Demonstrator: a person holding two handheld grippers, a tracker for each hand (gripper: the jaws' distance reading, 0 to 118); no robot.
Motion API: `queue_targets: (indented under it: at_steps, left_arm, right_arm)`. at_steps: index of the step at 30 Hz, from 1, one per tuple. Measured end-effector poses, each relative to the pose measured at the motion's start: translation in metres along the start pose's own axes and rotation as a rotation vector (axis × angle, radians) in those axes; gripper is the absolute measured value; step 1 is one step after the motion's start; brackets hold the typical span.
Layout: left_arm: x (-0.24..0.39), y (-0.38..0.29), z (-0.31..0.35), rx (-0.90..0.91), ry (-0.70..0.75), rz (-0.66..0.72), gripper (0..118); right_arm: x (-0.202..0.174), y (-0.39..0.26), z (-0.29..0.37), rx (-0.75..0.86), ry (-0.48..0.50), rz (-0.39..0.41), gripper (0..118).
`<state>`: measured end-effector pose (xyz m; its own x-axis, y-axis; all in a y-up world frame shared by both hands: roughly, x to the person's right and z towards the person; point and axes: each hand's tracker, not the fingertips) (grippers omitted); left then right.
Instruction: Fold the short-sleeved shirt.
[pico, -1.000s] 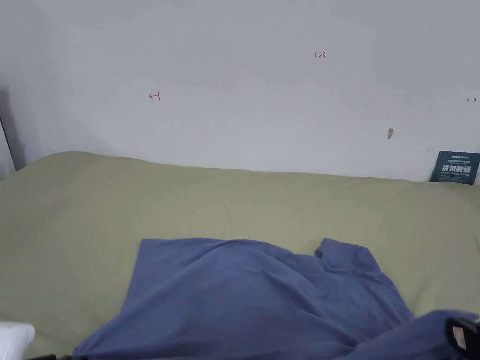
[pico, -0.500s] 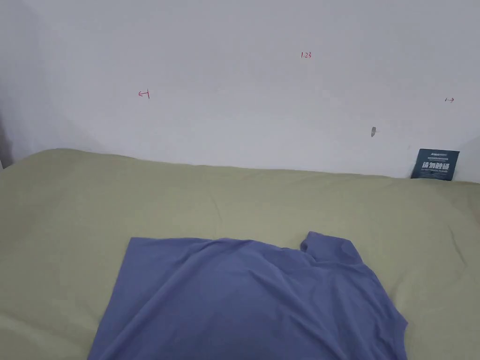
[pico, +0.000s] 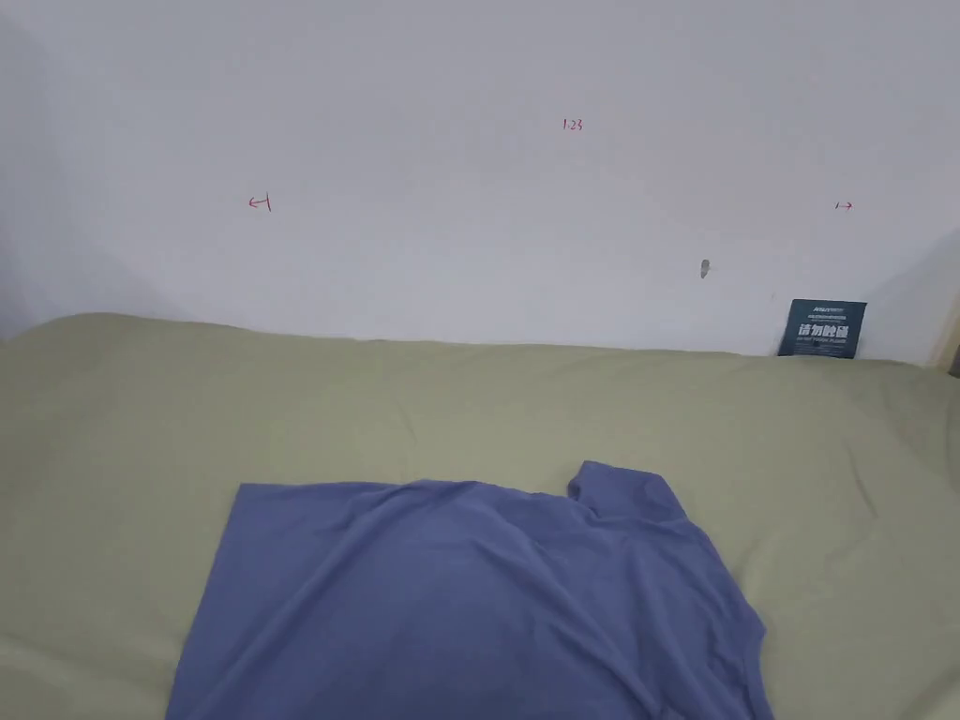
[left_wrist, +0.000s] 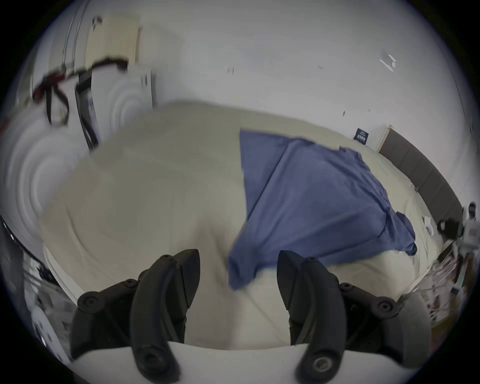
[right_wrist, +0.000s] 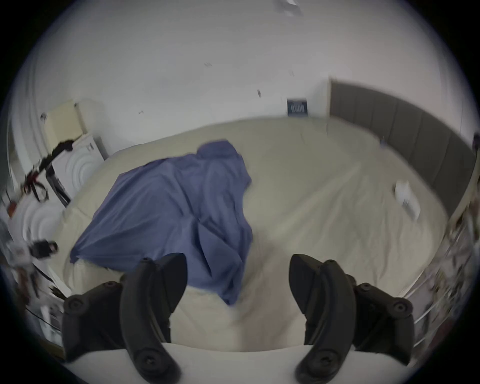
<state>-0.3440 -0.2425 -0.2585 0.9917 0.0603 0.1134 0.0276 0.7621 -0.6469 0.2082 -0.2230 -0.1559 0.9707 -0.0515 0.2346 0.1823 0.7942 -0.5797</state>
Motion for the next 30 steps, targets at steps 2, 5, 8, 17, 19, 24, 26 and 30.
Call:
queue_targets:
  at_steps: [2,5,8,17,19,24,26,30]
  left_arm:
    - [0.032,0.018,0.009,0.036,0.013,-0.052,68]
    - [0.076,0.021,0.015,0.062,0.028,-0.06,68]
    - [0.115,0.006,0.026,0.084,-0.044,-0.005,65]
    - [0.127,-0.078,0.033,0.019,-0.058,-0.092,0]
    - [0.109,-0.085,0.032,-0.017,-0.052,-0.038,0]
    - [0.052,-0.07,0.014,-0.076,0.047,0.028,4]
    - [0.028,-0.06,-0.007,-0.104,0.085,0.071,29]
    - [0.002,-0.042,-0.048,-0.163,0.073,0.157,80]
  right_arm:
    - [-0.03,0.011,0.002,0.018,-0.053,0.064,91]
    - [-0.074,0.008,0.001,-0.014,-0.071,0.083,91]
    - [-0.105,-0.014,0.006,-0.026,-0.041,0.035,77]
    - [-0.132,-0.077,0.035,-0.017,0.049,0.146,1]
    - [-0.13,-0.08,0.037,-0.023,0.06,0.144,1]
    - [-0.119,-0.071,0.038,-0.006,0.095,0.12,1]
    - [-0.111,-0.065,0.036,0.009,0.11,0.102,1]
    - [-0.095,-0.056,0.032,0.012,0.091,0.066,1]
